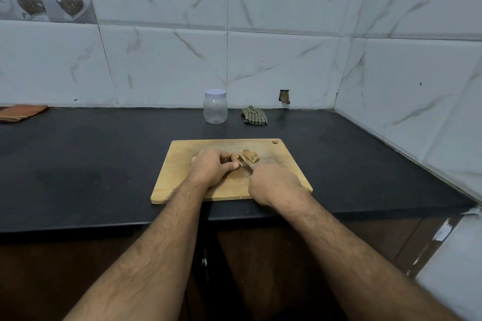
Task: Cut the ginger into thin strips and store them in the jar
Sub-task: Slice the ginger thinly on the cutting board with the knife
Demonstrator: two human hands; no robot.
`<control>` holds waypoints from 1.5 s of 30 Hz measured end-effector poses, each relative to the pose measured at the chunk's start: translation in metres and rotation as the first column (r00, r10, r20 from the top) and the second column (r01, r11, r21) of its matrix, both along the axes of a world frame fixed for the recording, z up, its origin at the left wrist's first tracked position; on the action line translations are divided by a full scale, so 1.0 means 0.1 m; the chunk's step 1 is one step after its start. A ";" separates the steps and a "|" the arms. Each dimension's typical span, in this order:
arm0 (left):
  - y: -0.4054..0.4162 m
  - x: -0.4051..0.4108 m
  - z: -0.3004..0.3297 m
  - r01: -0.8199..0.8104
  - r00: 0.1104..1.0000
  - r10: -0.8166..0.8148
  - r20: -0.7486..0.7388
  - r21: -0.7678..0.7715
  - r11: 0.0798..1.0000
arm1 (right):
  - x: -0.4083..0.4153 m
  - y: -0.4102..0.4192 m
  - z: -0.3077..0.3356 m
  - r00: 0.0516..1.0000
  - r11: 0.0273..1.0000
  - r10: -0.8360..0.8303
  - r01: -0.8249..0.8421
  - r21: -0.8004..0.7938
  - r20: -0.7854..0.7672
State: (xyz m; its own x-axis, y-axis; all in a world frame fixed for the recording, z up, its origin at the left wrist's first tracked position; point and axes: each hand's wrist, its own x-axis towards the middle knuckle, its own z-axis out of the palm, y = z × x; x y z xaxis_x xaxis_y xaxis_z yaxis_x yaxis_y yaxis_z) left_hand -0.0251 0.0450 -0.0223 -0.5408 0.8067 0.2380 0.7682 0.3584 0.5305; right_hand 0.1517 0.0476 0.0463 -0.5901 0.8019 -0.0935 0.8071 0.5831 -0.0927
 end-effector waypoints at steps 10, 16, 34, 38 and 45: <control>0.02 0.04 -0.05 0.031 0.999 -0.031 -0.021 0.011 0.999 | -0.11 -0.01 -0.05 1.000 0.997 0.020 -0.020 0.079 0.011; 0.04 -0.05 -0.04 0.023 0.999 -0.022 -0.033 0.015 1.000 | -0.20 0.01 -0.04 0.999 0.996 0.032 -0.034 0.085 0.023; 0.01 -0.03 0.00 0.025 1.000 -0.025 -0.002 0.000 1.000 | -0.24 -0.08 -0.01 0.999 0.998 -0.005 0.002 0.055 0.039; 0.03 -0.03 -0.01 0.018 1.000 -0.018 0.000 0.002 1.000 | -0.25 -0.07 0.00 0.999 0.999 0.011 -0.013 0.047 0.045; 0.04 -0.04 -0.04 0.009 1.000 -0.009 -0.013 0.012 1.000 | -0.26 -0.03 0.02 0.998 0.999 0.026 -0.027 0.027 0.065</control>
State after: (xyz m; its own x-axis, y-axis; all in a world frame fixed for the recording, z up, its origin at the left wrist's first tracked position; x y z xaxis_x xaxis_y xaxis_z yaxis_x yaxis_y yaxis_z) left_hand -0.0294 0.0494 -0.0261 -0.5301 0.8089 0.2544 0.7782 0.3450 0.5247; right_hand 0.1254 0.0448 0.0483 -0.6046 0.7889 -0.1099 0.7951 0.6061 -0.0238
